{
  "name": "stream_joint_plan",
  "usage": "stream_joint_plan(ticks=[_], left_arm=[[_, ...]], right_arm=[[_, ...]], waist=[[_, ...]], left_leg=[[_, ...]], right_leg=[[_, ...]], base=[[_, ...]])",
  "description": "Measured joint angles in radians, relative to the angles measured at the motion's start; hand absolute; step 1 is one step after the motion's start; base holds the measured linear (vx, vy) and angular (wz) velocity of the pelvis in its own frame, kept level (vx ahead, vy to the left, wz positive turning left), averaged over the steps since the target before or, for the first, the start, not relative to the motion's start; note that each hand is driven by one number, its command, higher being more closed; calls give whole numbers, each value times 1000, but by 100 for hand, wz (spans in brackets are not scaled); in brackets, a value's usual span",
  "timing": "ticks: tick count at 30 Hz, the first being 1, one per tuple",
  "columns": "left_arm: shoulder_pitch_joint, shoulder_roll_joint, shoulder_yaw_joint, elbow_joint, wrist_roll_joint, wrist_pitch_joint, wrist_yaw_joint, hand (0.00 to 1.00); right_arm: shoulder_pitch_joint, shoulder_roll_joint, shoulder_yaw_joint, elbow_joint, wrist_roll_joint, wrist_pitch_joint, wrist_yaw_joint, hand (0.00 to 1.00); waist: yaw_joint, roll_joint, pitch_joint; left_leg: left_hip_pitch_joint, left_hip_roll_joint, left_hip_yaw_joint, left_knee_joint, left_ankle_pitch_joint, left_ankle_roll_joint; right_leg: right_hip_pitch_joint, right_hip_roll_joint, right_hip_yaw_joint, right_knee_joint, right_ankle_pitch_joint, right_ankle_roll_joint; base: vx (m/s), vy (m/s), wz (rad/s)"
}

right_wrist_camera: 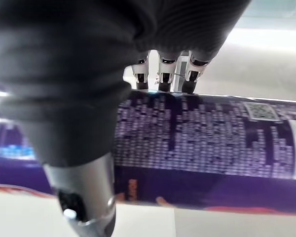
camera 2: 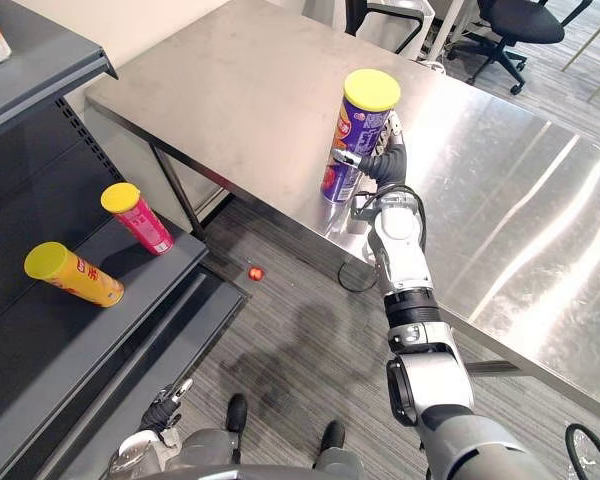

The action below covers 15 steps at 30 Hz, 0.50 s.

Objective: Put the gum and the chips on the shelf.

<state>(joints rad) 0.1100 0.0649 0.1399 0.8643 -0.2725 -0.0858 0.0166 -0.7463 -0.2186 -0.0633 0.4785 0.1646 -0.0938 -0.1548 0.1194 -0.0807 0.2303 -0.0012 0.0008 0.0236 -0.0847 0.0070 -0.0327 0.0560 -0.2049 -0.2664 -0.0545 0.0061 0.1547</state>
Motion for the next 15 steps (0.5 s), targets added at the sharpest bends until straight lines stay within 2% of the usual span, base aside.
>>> stream_joint_plan(ticks=[15], left_arm=[[-1, 7, -18, -15, -21, -1, 4, 0]], right_arm=[[-13, 1, -1, 11, -2, 4, 2, 0]], waist=[[18, 4, 13]], left_leg=[[-5, 6, 1, 0, 0, 0]], right_leg=[[-2, -1, 1, -6, 1, 1]], base=[[0, 0, 0]])
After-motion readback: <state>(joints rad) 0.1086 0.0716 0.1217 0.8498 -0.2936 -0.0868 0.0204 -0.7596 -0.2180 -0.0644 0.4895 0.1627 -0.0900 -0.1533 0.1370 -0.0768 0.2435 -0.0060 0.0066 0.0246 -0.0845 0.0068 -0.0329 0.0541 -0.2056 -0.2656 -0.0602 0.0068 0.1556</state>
